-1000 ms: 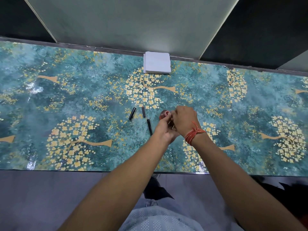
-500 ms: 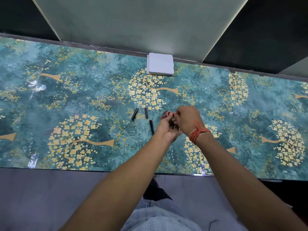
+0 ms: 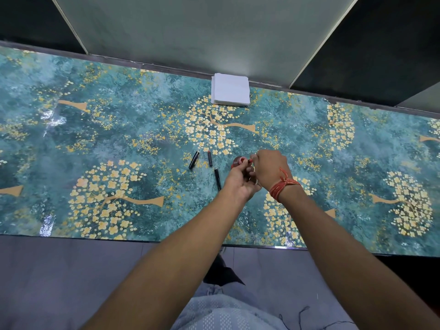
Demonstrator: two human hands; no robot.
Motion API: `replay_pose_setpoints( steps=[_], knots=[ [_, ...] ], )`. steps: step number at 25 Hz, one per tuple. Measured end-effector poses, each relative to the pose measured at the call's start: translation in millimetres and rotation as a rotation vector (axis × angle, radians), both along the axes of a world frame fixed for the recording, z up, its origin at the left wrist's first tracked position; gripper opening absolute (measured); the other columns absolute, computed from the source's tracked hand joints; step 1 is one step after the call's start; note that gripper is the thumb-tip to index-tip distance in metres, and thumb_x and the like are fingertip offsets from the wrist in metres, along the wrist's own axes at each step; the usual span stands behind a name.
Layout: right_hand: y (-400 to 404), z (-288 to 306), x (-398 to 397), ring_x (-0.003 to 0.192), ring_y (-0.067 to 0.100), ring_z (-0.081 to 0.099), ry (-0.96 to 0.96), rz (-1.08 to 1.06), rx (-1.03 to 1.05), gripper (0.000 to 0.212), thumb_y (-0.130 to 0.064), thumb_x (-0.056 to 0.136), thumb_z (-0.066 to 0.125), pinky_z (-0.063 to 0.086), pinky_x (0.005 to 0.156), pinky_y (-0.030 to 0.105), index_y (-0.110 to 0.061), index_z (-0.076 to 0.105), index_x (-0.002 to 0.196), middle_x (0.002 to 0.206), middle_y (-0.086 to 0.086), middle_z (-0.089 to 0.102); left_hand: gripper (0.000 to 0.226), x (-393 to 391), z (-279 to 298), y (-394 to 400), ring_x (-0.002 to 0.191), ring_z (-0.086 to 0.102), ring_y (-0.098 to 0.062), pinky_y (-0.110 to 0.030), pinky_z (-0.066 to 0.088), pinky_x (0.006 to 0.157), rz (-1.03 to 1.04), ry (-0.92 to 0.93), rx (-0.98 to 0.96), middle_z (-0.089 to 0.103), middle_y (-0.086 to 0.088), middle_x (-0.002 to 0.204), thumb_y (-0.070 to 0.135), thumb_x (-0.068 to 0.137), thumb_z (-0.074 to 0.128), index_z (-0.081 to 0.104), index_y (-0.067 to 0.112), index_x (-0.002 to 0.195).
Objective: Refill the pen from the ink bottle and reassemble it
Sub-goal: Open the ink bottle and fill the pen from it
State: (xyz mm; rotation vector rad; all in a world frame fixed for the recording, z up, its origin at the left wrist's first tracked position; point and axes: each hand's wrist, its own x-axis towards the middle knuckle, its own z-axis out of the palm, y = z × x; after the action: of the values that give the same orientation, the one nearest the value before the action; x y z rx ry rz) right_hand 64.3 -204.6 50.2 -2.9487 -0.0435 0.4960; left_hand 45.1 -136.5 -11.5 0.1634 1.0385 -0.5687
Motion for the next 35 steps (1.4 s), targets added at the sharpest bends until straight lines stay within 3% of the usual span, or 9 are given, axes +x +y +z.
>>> replay_pose_setpoints(
  steps=[3, 8, 10, 18, 21, 25, 30, 35],
  knots=[
    [-3.3, -0.2, -2.9, 0.083, 0.034, 0.063, -0.032, 0.034, 0.018, 0.023, -0.018, 0.095, 0.05, 0.048, 0.068, 0.035, -0.002, 0.064, 0.085, 0.087, 0.015, 0.068, 0.022, 1.1, 0.8, 0.6, 0.06, 0.044, -0.009, -0.03, 0.047, 0.079, -0.018, -0.015, 0.021, 0.049, 0.004, 0.065, 0.022, 0.094, 0.059, 0.059, 0.011, 0.075],
    [-4.2, -7.5, -5.2, 0.089, 0.039, 0.063, -0.045, 0.079, -0.03, 0.023, -0.013, 0.096, 0.046, 0.045, 0.071, 0.036, 0.0, 0.064, 0.087, 0.092, 0.021, 0.068, 0.027, -0.3, 7.1, 3.7, 0.053, 0.038, -0.007, -0.02, 0.05, 0.047, -0.015, -0.032, 0.011, 0.045, 0.004, 0.055, 0.019, 0.097, 0.054, 0.058, 0.01, 0.071],
    [-3.8, -9.1, -6.1, 0.092, 0.039, 0.062, -0.05, 0.054, -0.021, 0.024, -0.015, 0.097, 0.044, 0.043, 0.073, 0.037, -0.001, 0.063, 0.09, 0.096, 0.02, 0.068, 0.029, 2.0, 8.2, 3.6, 0.054, 0.037, -0.007, -0.02, 0.05, 0.042, -0.015, -0.041, 0.015, 0.045, 0.003, 0.055, 0.019, 0.097, 0.053, 0.057, 0.01, 0.07],
    [-5.9, -11.7, -6.3, 0.087, 0.038, 0.062, -0.062, 0.054, -0.015, 0.026, -0.017, 0.098, 0.041, 0.035, 0.067, 0.034, -0.005, 0.059, 0.083, 0.092, 0.019, 0.067, 0.025, 2.9, 11.0, 3.6, 0.056, 0.039, -0.008, -0.021, 0.053, 0.044, -0.031, -0.05, 0.057, 0.044, 0.003, 0.062, 0.018, 0.096, 0.055, 0.058, 0.011, 0.072],
    [-5.2, -12.7, -6.7, 0.089, 0.037, 0.061, -0.072, 0.071, 0.002, 0.019, -0.018, 0.096, 0.047, 0.04, 0.069, 0.036, -0.007, 0.059, 0.088, 0.095, 0.016, 0.064, 0.024, 3.4, 10.6, 4.6, 0.055, 0.04, -0.008, -0.022, 0.052, 0.041, -0.021, -0.04, 0.049, 0.046, 0.003, 0.061, 0.017, 0.096, 0.056, 0.059, 0.01, 0.073],
    [-3.3, -11.7, -4.7, 0.078, 0.034, 0.058, -0.065, 0.098, -0.015, 0.022, -0.014, 0.096, 0.044, 0.038, 0.064, 0.035, -0.008, 0.054, 0.078, 0.089, 0.017, 0.064, 0.027, 2.7, 10.1, 6.3, 0.053, 0.039, -0.008, -0.021, 0.052, 0.042, -0.021, -0.044, 0.056, 0.045, 0.003, 0.059, 0.017, 0.096, 0.055, 0.058, 0.01, 0.07],
    [-3.7, -11.2, -7.2, 0.086, 0.036, 0.061, -0.074, 0.104, 0.003, 0.02, -0.015, 0.096, 0.044, 0.047, 0.072, 0.039, -0.005, 0.06, 0.091, 0.094, 0.016, 0.064, 0.027, 3.4, 6.3, 5.7, 0.055, 0.041, -0.008, -0.023, 0.053, 0.043, -0.025, -0.033, 0.045, 0.047, 0.003, 0.057, 0.018, 0.096, 0.055, 0.057, 0.01, 0.071],
    [-3.1, -11.7, -6.5, 0.081, 0.037, 0.063, -0.042, 0.036, 0.042, 0.031, -0.019, 0.098, 0.042, 0.04, 0.067, 0.034, -0.006, 0.059, 0.076, 0.085, 0.018, 0.067, 0.031, 1.9, 4.4, 5.1, 0.053, 0.037, -0.009, -0.027, 0.046, 0.061, -0.027, -0.048, 0.058, 0.046, 0.002, 0.044, 0.018, 0.097, 0.054, 0.055, 0.011, 0.066]
  ],
)
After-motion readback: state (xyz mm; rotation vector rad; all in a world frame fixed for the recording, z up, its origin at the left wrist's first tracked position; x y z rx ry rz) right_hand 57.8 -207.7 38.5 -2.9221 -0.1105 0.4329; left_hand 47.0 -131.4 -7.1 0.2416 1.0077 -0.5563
